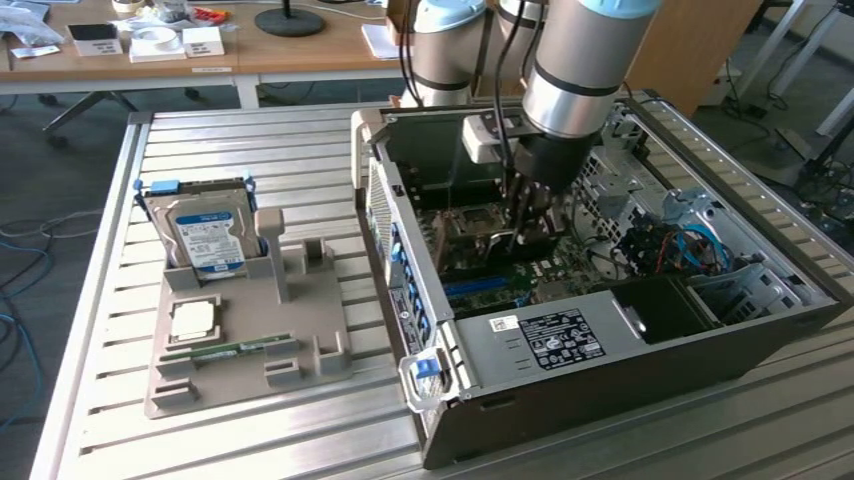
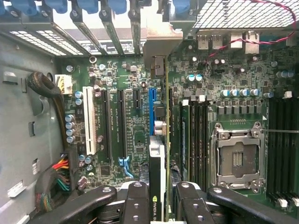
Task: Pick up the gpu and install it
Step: 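Insert the gpu into the slot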
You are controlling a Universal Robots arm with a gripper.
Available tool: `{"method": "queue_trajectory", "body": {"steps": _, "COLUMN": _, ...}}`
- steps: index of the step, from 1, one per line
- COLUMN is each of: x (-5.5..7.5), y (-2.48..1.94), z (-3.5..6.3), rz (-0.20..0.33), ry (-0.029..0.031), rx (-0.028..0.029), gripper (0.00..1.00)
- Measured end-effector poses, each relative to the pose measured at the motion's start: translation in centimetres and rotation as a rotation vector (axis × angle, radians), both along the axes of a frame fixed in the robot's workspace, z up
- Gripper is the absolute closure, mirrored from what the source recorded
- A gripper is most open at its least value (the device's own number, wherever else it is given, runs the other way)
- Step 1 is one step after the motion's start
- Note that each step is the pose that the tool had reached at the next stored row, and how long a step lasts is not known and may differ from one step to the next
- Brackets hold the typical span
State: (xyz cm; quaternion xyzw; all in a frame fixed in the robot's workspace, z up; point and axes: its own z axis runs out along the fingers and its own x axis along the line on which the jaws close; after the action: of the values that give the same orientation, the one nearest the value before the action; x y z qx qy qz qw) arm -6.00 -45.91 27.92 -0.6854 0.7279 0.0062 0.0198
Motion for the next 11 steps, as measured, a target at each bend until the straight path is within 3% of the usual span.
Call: {"method": "queue_trajectory", "body": {"steps": 11, "x": -0.61, "y": 0.0, "z": -0.7, "rz": 0.0, "ry": 0.0, "rx": 0.0001, "gripper": 0.73}}
